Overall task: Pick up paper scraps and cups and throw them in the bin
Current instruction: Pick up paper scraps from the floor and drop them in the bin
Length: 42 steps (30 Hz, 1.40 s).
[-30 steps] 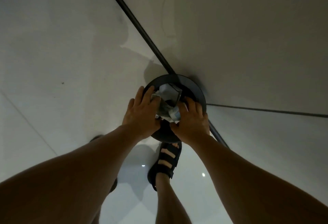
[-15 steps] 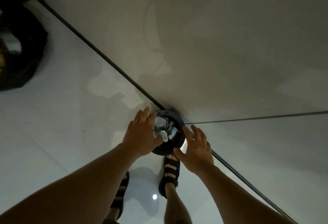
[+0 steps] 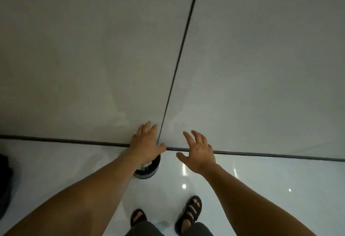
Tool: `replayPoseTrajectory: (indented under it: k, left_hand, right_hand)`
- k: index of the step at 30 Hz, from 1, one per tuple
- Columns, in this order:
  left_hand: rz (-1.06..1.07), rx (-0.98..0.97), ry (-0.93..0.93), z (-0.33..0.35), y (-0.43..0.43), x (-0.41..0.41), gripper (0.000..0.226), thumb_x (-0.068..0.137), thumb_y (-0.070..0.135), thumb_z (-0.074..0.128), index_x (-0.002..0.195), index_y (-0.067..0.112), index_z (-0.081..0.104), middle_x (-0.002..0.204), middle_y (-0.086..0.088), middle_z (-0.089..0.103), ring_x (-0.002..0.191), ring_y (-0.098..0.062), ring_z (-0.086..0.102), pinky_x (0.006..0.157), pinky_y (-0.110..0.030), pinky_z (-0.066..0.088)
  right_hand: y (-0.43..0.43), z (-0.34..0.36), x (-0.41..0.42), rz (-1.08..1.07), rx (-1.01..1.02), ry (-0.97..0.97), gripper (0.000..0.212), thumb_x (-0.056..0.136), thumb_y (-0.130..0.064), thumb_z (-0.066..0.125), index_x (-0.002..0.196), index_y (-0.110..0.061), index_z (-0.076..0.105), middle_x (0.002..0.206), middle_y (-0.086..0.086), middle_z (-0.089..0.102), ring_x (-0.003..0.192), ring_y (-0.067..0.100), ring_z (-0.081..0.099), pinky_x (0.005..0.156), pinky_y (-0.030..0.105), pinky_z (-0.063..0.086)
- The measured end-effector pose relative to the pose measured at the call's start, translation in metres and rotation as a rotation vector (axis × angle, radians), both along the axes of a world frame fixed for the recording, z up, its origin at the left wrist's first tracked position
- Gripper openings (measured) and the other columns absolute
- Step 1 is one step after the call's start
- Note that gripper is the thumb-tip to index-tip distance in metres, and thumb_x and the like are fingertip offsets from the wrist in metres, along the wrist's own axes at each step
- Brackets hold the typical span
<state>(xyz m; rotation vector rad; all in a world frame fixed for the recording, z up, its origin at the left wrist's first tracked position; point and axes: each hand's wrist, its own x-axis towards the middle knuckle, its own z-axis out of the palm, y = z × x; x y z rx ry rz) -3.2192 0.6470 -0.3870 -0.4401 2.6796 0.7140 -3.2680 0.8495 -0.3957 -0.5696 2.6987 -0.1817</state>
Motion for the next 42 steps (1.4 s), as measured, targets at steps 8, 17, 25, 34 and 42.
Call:
replayPoseTrajectory:
  k: [8,17,25,34,42]
  left_hand:
    - [-0.364,-0.025,0.045,0.064,0.153,-0.034,0.084,0.087,0.058,0.049,0.153,0.023,0.009,0.161,0.001,-0.001,0.147,-0.021,0.0,0.118,-0.042,0.012]
    - [-0.772,-0.077,0.168,0.109,0.43,-0.022,0.082,0.086,0.056,0.052,0.152,0.024,0.015,0.161,0.001,0.005,0.147,-0.021,0.002,0.117,-0.041,0.015]
    - [-1.109,-0.043,0.287,0.136,0.658,0.032,0.081,0.085,0.055,0.052,0.151,0.024,0.017,0.16,0.001,0.009,0.147,-0.02,0.005,0.117,-0.041,0.017]
    - [-1.361,-0.009,0.343,0.149,0.854,0.041,0.079,0.087,0.052,0.053,0.151,0.022,0.017,0.161,0.0,0.008,0.148,-0.022,0.004,0.118,-0.043,0.016]
    - [-1.518,0.101,0.337,0.151,1.04,0.026,0.077,0.089,0.05,0.055,0.151,0.022,0.017,0.161,-0.001,0.01,0.147,-0.024,0.008,0.118,-0.045,0.02]
  right_hand:
    - [0.159,0.052,0.034,-0.402,-0.063,0.109,0.084,0.086,-0.069,0.047,0.153,-0.036,0.009,0.162,-0.001,0.01,0.148,0.025,0.008,0.115,0.05,0.026]
    - [0.404,0.084,0.126,-0.805,-0.076,0.227,0.083,0.086,-0.067,0.047,0.153,-0.034,0.011,0.161,0.002,0.012,0.147,0.024,0.008,0.112,0.049,0.028]
    - [0.596,0.122,0.219,-1.13,-0.039,0.329,0.082,0.087,-0.065,0.048,0.153,-0.034,0.011,0.162,0.0,0.008,0.148,0.025,0.004,0.113,0.051,0.025]
    - [0.754,0.128,0.267,-1.436,-0.022,0.352,0.082,0.086,-0.065,0.05,0.153,-0.035,0.011,0.162,-0.001,0.007,0.148,0.025,0.006,0.113,0.052,0.024]
    - [0.902,0.142,0.26,-1.607,0.095,0.326,0.082,0.087,-0.065,0.05,0.153,-0.034,0.011,0.162,0.0,0.007,0.148,0.026,0.006,0.113,0.053,0.024]
